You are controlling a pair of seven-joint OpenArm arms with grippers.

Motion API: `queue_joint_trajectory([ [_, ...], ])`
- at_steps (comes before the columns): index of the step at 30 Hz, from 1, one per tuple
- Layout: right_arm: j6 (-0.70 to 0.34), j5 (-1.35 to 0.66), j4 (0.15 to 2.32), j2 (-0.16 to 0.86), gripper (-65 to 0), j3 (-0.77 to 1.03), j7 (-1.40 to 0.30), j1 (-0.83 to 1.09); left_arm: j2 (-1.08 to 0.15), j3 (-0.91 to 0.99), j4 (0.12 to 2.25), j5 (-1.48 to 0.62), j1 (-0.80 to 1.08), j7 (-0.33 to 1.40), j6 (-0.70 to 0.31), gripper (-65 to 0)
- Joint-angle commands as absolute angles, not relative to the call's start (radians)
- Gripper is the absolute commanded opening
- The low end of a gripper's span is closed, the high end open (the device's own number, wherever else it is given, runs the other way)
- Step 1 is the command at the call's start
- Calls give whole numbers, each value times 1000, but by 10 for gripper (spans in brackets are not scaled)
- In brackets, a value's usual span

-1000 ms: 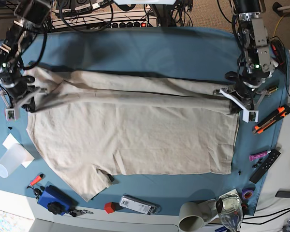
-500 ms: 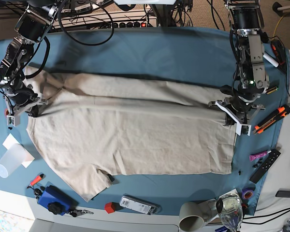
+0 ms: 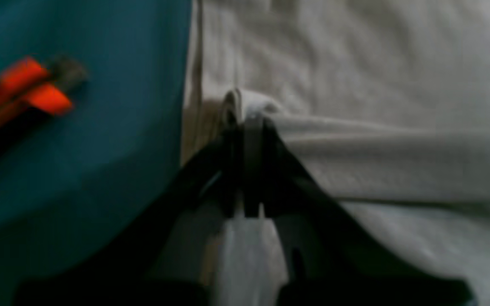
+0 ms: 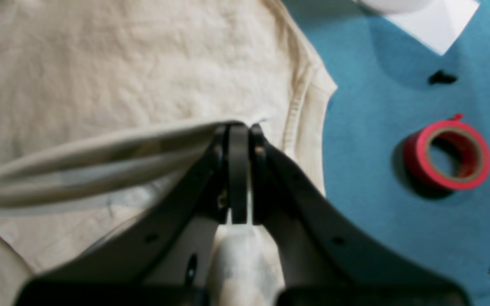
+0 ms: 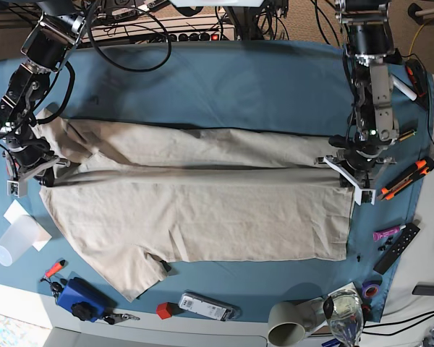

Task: Fold the T-shirt properly
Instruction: 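Lift both shoulder corners and fold them over toward the hem, then release the fold and raise both grippers off the shirt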

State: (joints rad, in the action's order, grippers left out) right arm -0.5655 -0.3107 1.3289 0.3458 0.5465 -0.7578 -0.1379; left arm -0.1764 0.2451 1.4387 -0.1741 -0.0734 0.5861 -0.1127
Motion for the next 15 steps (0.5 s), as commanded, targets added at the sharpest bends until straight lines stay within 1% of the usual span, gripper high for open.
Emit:
queue_joint_trajectory([
  [1,-560,-313,1324,369,-650,551,-725,-167,-186,249,1428,-168,-113,575,-105,-650],
  [6,-560,-313,1245,369,-650,551,-721,-214,-186,249,1391,-167,-168,575,-105,-650],
  [12,-560,-313,1242,369,-650,551,-723,-247,-186,249,1391,-167,-180,583,-104,-650],
  [15,-583,-313,1242,369,-650,551,-722,-250,-186,249,1391,-165,-181,584,-105,-650],
])
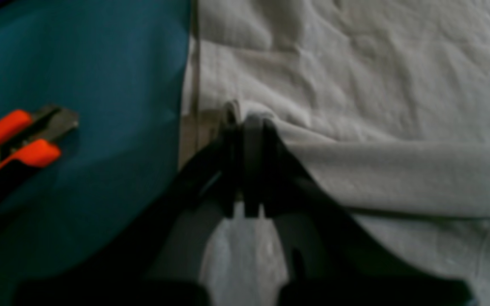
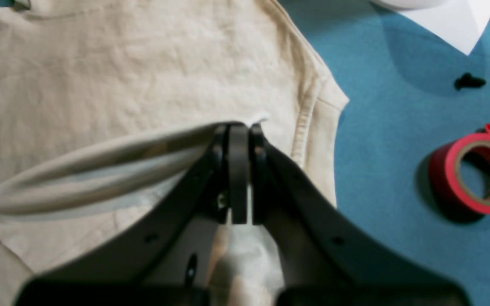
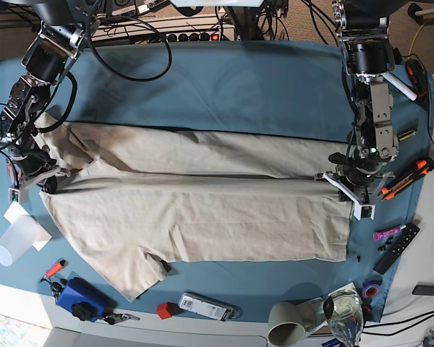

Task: Fold the T-shirt properly
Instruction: 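Release the fold and raise both grippers off the shirt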

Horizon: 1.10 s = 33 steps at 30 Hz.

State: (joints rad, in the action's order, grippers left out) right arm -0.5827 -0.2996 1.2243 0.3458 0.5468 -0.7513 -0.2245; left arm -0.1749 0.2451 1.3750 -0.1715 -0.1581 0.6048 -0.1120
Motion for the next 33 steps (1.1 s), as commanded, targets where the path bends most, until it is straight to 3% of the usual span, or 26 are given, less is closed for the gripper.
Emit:
queue_joint_trajectory([
  [1,-608,-313,1242,369,-650,551,-722,-250,-186,249,1391,-154,-182,584,-105,-610],
  [2,-632,-313,1242,369,-636,551,-722,-250,-186,249,1391,-143,-183,590,-105,-547],
  [4,-671,-318,1242,369,-524,551,-721,-250,-186,249,1392,-133,-188,609,-105,-431],
  [6,-676,-334,1242,371,-439,551,-722,-250,-186,252,1393,-134,-198,642,-105,-368],
  [16,-673,-622,1260,466,-429,572,-885,-256,-186,252,1584,-138,-246,933,-86,-362],
  [24,-674,-699,1328,500,-429,678,-991,-255,-186,271,1603,-171,-184,981,-85,-362],
  [33,-674,-700,1328,499,-429,735,-1037,-255,-186,501,1608,-386,-81,990,-163,-362],
])
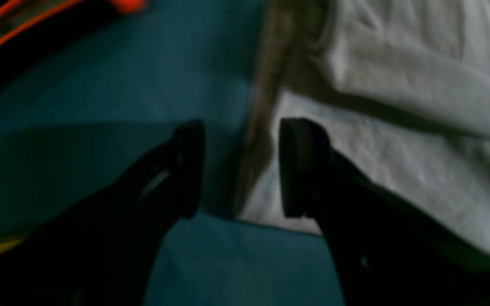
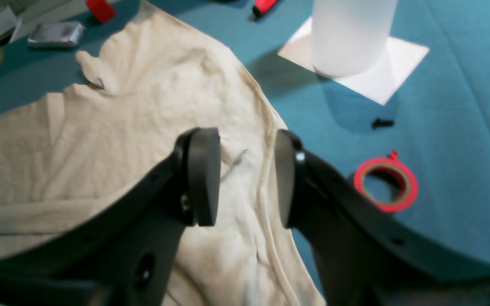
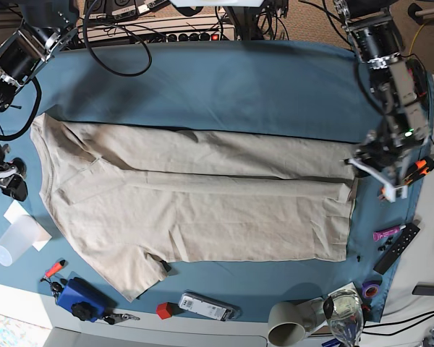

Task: Fold the T-shirt properly
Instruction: 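Release the fold and raise both grippers off the shirt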

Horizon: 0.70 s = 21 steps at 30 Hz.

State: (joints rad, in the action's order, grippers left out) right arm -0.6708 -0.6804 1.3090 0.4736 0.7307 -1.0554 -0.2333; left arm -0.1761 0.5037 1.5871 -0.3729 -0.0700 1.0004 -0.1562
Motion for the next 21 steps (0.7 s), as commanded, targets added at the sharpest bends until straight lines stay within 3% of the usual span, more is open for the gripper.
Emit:
queue_joint_trajectory([
  [1,-674,-700,1328,499,-429,735,-1044,-255,-186,517,1607,-419,-72,989,-181,-362],
  [4,-674,-700,1328,499,-429,735,-1056,-255,-184,526,1599,-480,-41,988,-222,-362],
  [17,-673,-720,1328,499,-429,777,-1110,-255,-180,500,1536,-485,-30,1001,-223,-367],
  [21,-645,-733,1328,499,-429,874,-1157,-254,-180,500,1548,-519,-22,1051,-219,-469],
])
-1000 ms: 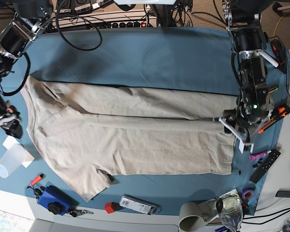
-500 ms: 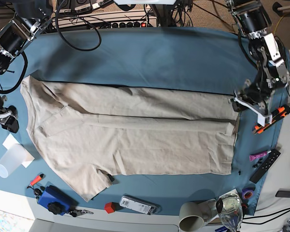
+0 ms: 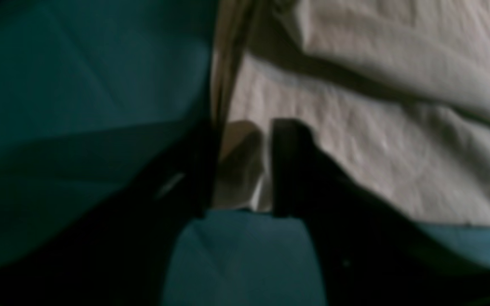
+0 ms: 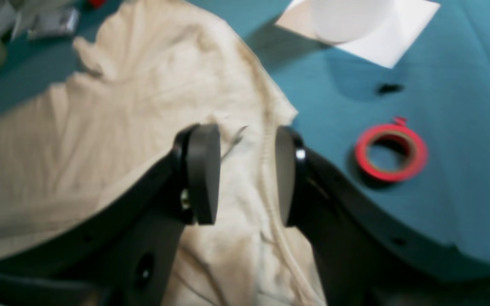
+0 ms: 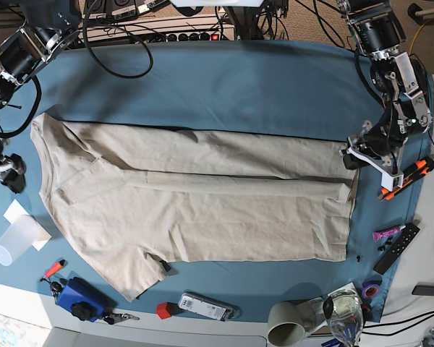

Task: Fold the T-shirt properly
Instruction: 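Release the fold and raise both grippers off the shirt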

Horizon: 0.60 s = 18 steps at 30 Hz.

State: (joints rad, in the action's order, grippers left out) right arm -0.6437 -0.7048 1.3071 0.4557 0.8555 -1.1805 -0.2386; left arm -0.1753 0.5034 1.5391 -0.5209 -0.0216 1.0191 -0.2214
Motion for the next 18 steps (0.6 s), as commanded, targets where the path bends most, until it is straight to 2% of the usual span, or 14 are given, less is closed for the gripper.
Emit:
queue_joint_trajectory([
  [1,-644,-733,1328,499,-429,897,-1169,-251,-181,501,1560,-517,-10,1053,-215,-493],
  [8,-634,-733,1328,493,-429,929,-1163,-182,-180,501,1673,-542,116,1047,-212,-506],
  [15,-627,-719,1328,493,-429,921,-1152,-174,-180,501,1676,-622,114,1056,-287,-506],
  [18,-600,-636,1327,492,-429,889,-1147,-174,-180,501,1676,-633,114,1057,-290,-506],
])
